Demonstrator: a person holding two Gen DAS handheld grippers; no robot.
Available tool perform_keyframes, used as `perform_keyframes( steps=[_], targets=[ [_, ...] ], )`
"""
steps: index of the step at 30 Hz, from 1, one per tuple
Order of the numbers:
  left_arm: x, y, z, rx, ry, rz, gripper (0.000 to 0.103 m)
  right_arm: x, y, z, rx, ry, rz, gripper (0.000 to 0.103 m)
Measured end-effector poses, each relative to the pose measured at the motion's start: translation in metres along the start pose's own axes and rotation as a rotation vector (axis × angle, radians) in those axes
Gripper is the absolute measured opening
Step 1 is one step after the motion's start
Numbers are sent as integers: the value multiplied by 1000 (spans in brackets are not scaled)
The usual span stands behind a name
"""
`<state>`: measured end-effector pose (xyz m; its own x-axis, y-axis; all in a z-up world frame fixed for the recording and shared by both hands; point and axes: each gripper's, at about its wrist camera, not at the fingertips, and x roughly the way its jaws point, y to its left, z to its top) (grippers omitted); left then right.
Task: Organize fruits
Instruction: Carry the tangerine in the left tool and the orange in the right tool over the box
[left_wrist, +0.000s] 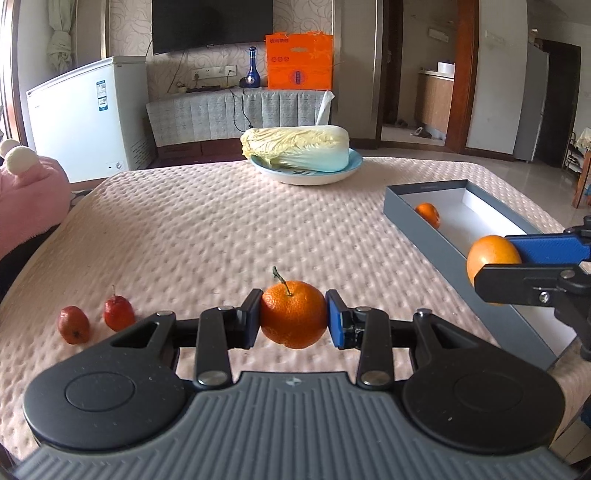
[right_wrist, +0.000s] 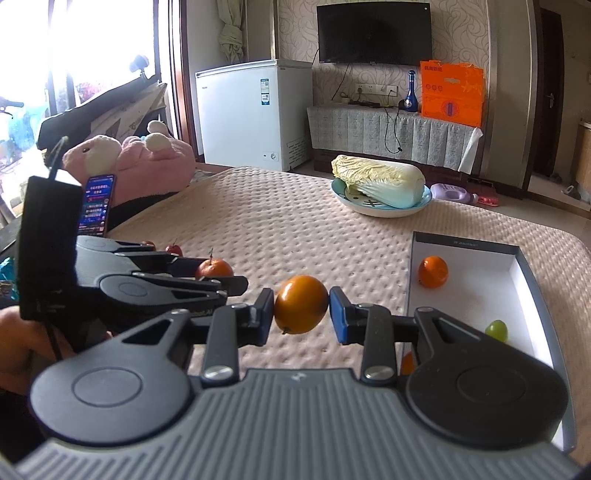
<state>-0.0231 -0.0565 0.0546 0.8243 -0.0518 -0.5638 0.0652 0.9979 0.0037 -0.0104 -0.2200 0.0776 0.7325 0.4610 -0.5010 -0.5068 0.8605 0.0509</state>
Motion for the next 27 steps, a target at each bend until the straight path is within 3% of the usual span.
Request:
perform_keyframes(
  steps=[27],
  targets=[
    [-4, -36, 9, 28, -38, -99, 42, -25, -24, -9, 38, -29, -41, 35]
  ],
)
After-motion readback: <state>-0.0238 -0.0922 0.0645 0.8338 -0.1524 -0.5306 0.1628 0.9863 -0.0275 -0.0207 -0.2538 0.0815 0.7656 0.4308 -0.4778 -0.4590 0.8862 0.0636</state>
